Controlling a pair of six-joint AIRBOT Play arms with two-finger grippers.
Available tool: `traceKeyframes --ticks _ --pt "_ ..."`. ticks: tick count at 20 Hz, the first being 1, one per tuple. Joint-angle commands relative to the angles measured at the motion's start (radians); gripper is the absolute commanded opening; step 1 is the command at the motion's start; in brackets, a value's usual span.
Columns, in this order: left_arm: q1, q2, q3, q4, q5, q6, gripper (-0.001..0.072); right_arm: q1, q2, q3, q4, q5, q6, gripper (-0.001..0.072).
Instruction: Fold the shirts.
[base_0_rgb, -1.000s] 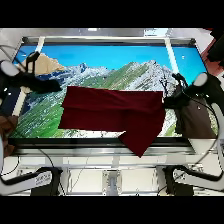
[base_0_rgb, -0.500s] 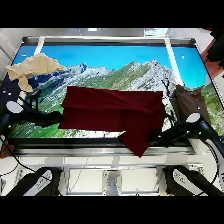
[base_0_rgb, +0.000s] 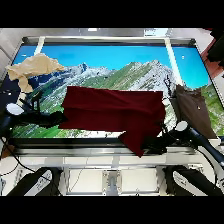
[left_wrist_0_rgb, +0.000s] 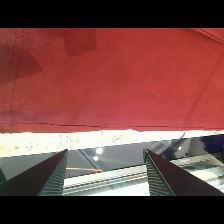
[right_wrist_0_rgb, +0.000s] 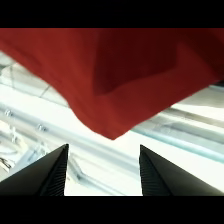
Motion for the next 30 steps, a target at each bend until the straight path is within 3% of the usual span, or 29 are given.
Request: traceKeyframes --ticks 1,7,11,14,15,16,18,19,22,24,30 --pt "0.001 0.001 -0.001 -0.007 0.002 0.013 0.0548 0.031 0.001 -0.005 -0.011 -0.087 0.105 0.0528" --pt "0.001 0.001 -0.001 -0.008 0.01 0.019 0.0547 0.031 0.0 -0.005 -0.009 -0.141 0.17 0.0438" --pt "0.001 0.001 -0.001 -0.008 0.026 0.019 0.0547 0.031 -0.009 -0.005 -0.009 -0.143 0.18 0.0426" --pt "0.001 0.001 -0.001 -0.008 0.026 0.019 0.0547 0.031 -0.014 -0.005 -0.008 -0.171 0.175 0.013" --pt "0.001 0.001 -0.001 -0.008 0.026 0.019 0.0548 0.03 -0.014 -0.005 -0.007 -0.182 0.174 0.0066" --pt "0.001 0.001 -0.001 -0.008 0.028 0.019 0.0547 0.03 -0.013 -0.005 -0.006 -0.183 0.166 0.0029" --pt "0.001 0.001 -0.002 -0.003 0.065 0.0 0.0547 0.029 -0.01 -0.004 0.008 -0.17 0.118 0.0029" --pt "0.002 0.001 -0.002 0.023 0.117 -0.076 0.0548 0.029 -0.009 -0.001 0.014 -0.169 0.114 0.0029" --pt "0.002 -0.011 -0.021 0.217 0.262 -0.6 0.0546 0.029 -0.008 0.027 0.025 -0.169 0.088 0.0029" --pt "0.002 -0.052 -0.031 0.188 0.222 -0.65 0.0546 0.029 -0.008 0.044 0.043 -0.171 0.058 0.0029" --pt "0.002 -0.22 -0.03 0.086 0.139 -0.612 0.0546 0.029 -0.008 0.051 0.066 -0.166 0.023 0.0029"
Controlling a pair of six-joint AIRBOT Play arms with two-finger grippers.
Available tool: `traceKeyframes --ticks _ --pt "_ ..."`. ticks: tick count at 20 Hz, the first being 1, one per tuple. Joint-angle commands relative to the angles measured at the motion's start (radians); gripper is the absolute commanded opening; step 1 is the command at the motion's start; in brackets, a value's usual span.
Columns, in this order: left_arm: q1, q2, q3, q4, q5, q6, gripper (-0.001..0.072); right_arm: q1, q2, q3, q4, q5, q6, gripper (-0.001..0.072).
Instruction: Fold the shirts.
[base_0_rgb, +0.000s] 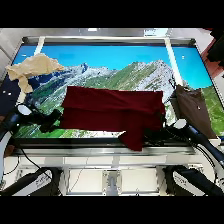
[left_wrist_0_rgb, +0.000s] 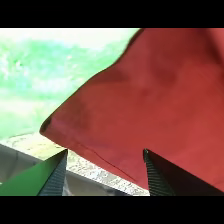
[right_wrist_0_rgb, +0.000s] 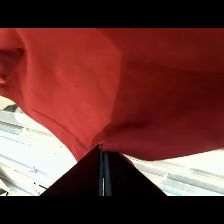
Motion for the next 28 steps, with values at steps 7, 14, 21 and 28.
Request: traceKeyframes --ticks 7,14,21,28 --pt "0.001 -0.087 -0.001 0.014 -0.008 -0.038 0.0519 -0.001 0.0 0.004 0.012 0.001 -0.029 0.0029" --pt "0.001 -0.106 0.0 -0.051 0.07 -0.025 0.0014 -0.001 0.002 0.004 0.013 0.003 -0.029 0.0029" --pt "0.001 -0.049 0.238 -0.119 -0.098 0.272 0.0013 -0.003 0.114 0.159 -0.124 0.056 -0.005 0.0026" --pt "-0.002 0.063 0.304 0.005 -0.445 0.375 0.0013 -0.002 0.126 0.391 -0.254 0.261 0.009 0.0025"
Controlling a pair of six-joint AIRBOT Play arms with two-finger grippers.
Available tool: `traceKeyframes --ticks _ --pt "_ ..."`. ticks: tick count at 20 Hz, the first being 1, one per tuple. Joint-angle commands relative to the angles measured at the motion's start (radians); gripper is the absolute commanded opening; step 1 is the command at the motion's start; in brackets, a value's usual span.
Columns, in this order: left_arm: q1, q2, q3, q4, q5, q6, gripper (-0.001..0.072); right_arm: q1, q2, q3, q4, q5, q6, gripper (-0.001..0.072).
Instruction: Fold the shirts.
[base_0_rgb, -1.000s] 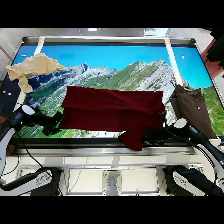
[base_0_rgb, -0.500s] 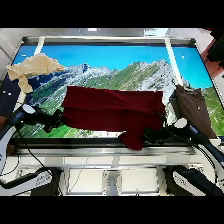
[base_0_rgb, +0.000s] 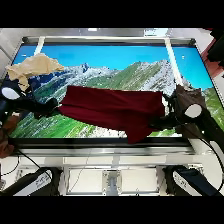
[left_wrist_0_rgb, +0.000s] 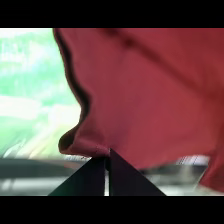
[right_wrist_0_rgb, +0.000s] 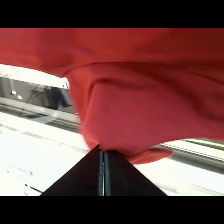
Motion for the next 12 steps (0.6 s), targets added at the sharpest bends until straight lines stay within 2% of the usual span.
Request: traceKeyframes --ticks 1,5,7,10,12 --pt "0.0 0.067 0.02 0.083 -0.148 0.046 0.0013 0.0 0.006 0.097 -0.067 0.128 0.005 0.0025" --pt "0.0 0.178 0.02 0.197 -0.138 0.005 0.0012 0.0 0.006 0.169 -0.151 0.179 0.007 0.0025" --pt "-0.01 0.178 0.02 0.18 -0.129 0.006 0.0011 0.001 0.005 0.197 -0.107 0.147 0.013 0.0024" --pt "-0.089 0.152 0.02 0.196 0.015 0.006 0.0011 0.003 -0.039 0.232 -0.024 0.084 -0.006 0.0024" --pt "-0.105 0.111 0.021 0.238 0.092 -0.045 0.0011 0.003 -0.097 0.266 -0.01 0.039 -0.011 0.0024"
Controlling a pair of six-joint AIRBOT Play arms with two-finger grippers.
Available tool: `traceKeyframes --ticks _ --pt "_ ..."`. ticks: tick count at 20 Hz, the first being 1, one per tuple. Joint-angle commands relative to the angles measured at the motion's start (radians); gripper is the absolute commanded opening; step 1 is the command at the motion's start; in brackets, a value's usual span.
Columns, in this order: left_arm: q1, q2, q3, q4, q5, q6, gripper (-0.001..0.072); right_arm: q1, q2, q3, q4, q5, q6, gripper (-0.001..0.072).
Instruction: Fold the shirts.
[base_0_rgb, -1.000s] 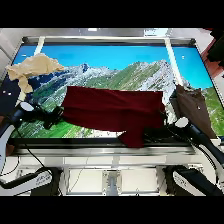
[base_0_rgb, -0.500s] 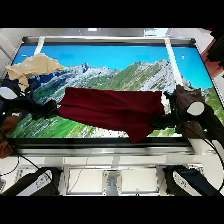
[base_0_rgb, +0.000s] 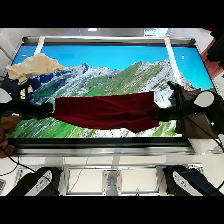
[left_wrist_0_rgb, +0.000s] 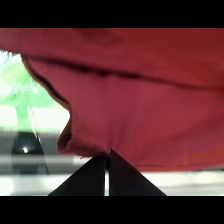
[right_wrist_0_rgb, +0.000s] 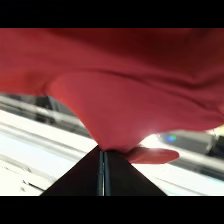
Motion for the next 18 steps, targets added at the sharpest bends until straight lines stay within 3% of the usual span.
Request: traceKeyframes --ticks 1,10,18 --pt "-0.034 -0.055 0.005 0.096 0.138 -0.075 0.0011 0.001 -0.084 0.066 0.037 -0.075 -0.025 0.0024" --pt "-0.035 -0.43 0.289 0.155 0.195 -0.139 0.0011 -0.001 -0.49 0.437 -0.133 -0.148 -0.039 0.0023" --pt "-0.107 -0.616 0.378 0.139 0.325 -0.137 0.0027 0.0 -0.771 0.53 -0.015 -0.347 -0.068 0.0027"
